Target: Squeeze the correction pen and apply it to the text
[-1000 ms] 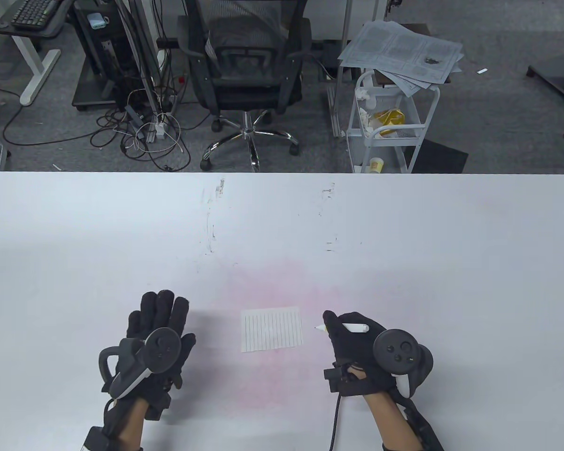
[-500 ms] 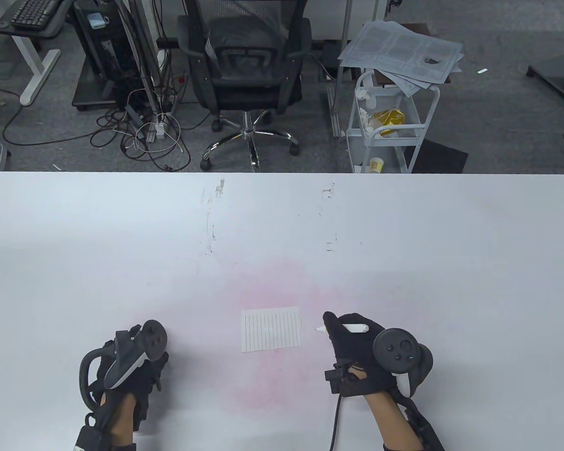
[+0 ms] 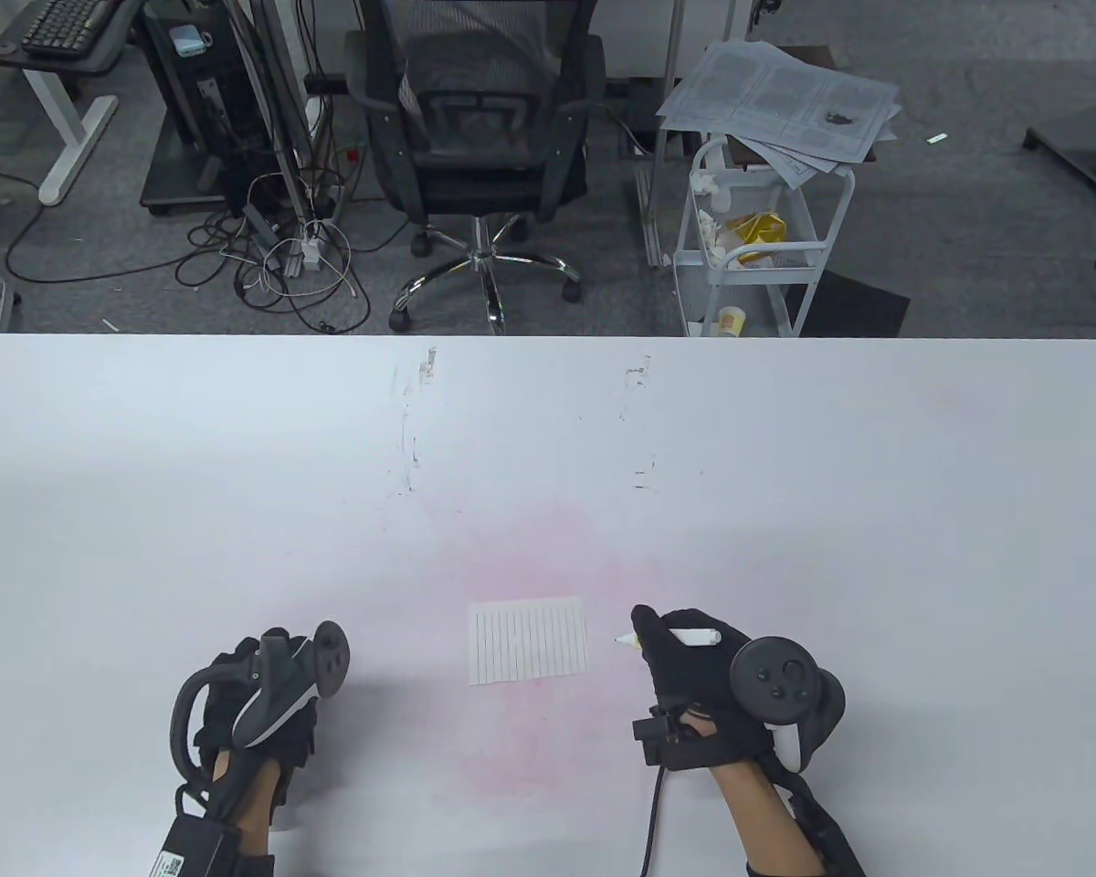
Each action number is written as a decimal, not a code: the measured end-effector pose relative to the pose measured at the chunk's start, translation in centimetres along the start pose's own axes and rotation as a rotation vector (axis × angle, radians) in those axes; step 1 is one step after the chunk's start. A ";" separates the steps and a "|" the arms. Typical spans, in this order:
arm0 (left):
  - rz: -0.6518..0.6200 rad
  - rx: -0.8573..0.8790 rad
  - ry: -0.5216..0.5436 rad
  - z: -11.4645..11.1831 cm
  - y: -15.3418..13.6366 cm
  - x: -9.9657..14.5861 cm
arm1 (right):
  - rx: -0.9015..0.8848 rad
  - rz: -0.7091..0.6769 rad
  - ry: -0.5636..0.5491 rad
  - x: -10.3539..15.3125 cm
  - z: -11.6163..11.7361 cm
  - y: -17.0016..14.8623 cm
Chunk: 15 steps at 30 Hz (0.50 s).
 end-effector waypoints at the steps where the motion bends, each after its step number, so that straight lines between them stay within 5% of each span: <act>1: 0.000 -0.009 0.001 0.0 0.0 0.0 | -0.001 0.001 0.000 0.0 0.0 0.0; 15: -0.107 0.072 0.173 2.2 1.6 1.2 | -0.003 -0.010 0.001 0.0 0.2 0.0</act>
Point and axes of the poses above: the tracker on the back of each hand, its own y axis roughly to the thumb side, its own x axis roughly from the fingertips to the wrist, z = x × y, the point moved 1 cm from there along -x, roughly from the wrist to the fingertips, and after that the axes turned 8 degrees about x, right-handed, at the moved point
